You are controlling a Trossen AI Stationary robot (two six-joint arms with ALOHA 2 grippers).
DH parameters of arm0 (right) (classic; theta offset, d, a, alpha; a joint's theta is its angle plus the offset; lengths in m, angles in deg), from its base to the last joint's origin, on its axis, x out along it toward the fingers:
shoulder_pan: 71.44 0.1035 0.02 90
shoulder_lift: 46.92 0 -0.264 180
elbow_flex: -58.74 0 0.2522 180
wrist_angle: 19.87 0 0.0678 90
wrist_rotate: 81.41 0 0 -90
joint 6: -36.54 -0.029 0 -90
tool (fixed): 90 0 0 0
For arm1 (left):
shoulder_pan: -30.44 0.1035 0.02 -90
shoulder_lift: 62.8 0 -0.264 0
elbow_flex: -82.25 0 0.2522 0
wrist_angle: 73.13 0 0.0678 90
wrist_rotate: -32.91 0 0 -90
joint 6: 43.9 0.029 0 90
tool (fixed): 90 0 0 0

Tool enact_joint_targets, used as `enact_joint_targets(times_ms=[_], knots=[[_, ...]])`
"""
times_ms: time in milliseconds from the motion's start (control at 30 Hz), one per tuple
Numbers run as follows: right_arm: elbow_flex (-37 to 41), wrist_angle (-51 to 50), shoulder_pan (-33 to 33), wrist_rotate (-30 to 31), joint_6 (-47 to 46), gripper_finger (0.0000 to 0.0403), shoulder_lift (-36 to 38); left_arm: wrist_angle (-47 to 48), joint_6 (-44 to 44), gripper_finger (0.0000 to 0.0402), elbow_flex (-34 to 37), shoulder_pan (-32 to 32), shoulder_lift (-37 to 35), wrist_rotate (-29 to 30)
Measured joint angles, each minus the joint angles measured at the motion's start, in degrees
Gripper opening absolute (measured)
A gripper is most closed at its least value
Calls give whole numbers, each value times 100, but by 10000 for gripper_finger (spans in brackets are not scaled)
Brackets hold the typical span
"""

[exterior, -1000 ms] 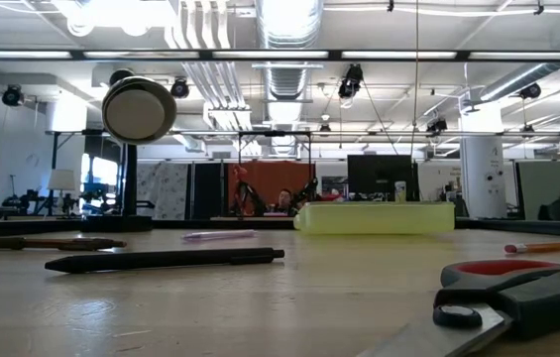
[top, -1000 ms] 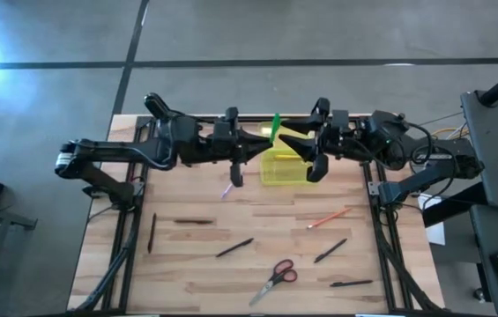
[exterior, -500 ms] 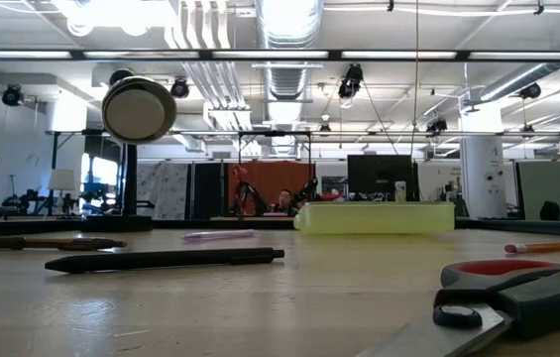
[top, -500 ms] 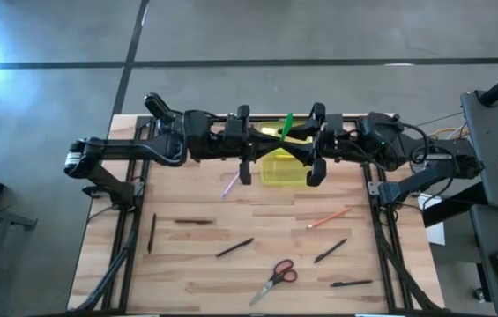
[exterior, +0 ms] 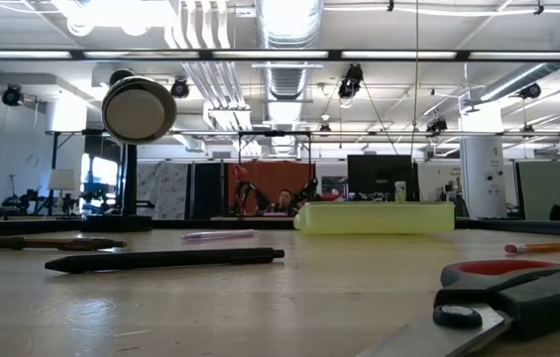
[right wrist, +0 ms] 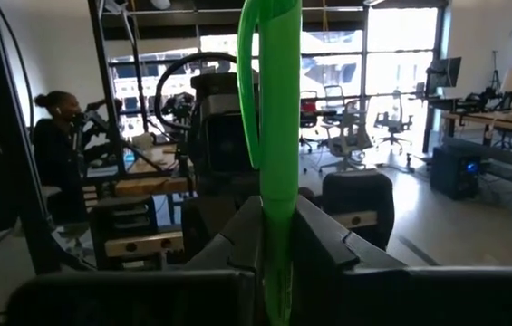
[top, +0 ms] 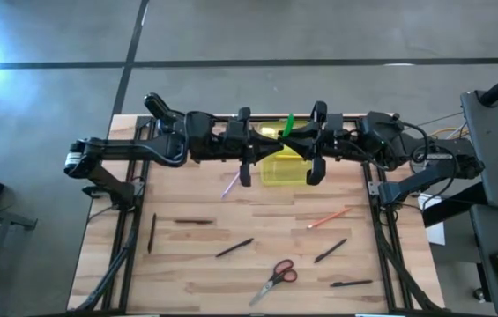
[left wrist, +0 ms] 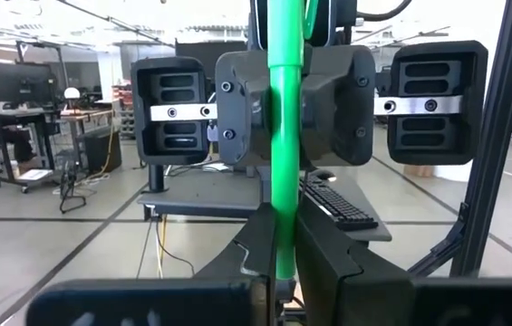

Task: Pick & place school supplies into a supply box
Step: Put the green pen into the supply box

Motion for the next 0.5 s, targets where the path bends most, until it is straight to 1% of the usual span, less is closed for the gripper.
enact_joint_targets(times_ms=[167, 300, 500], knots=[[-2, -33, -70, -4, -139, 27, 1, 0, 28, 27, 3, 2, -11, 103], [-2, -95, -96, 6, -144, 27, 1, -4, 34, 46, 3, 0, -22, 323], [-2, -189, -119, 2, -167, 28, 1, -27, 51, 81, 3, 0, -68, 417]])
